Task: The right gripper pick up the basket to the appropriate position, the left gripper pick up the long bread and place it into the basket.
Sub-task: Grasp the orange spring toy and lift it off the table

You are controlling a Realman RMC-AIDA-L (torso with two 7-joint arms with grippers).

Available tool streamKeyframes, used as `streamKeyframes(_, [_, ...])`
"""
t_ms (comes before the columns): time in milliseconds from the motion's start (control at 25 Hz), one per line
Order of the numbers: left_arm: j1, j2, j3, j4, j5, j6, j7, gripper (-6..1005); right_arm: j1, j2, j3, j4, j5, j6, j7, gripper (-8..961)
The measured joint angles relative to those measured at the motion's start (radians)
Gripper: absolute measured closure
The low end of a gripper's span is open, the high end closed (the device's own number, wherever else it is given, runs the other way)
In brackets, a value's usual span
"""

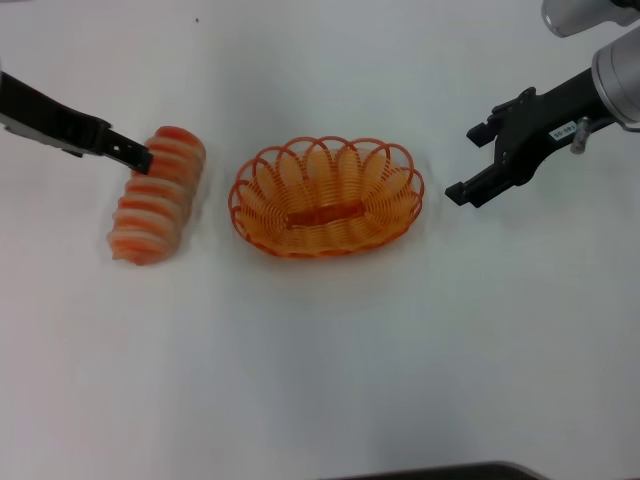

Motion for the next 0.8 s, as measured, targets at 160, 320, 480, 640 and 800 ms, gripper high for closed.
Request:
streamKeyframes(160, [-0.004, -0.045, 0.028, 0.024, 0.025, -0.006, -0.039, 96, -0.007, 0.0, 0.0, -0.001, 0.0, 0.0, 0.003, 6])
streamKeyframes(320, [-0.01, -0.044, 0.1, -0.019, 0.026, -0.037, -0.109, 96, -0.015, 0.0, -0.002, -0.001, 0.0, 0.0, 0.005, 6])
streamKeyframes(480, [-0.005, -0.048, 0.126, -0.039, 0.027, -0.082, -0.134, 96, -0.019, 0.0, -0.004, -0.001, 0.002, 0.0, 0.001, 6])
streamKeyframes(640, [-0.009, -0.043, 0.139, -0.088, 0.033, -0.123, -0.165, 96, -0.026, 0.0, -0.007, -0.002, 0.001, -0.001, -0.001, 5])
streamKeyframes(800, [-0.012, -0.046, 0.143, -0.086, 0.035, -0.137, -0.168, 95, -0.032, 0.0, -0.009, -0.003, 0.0, -0.001, -0.003, 5])
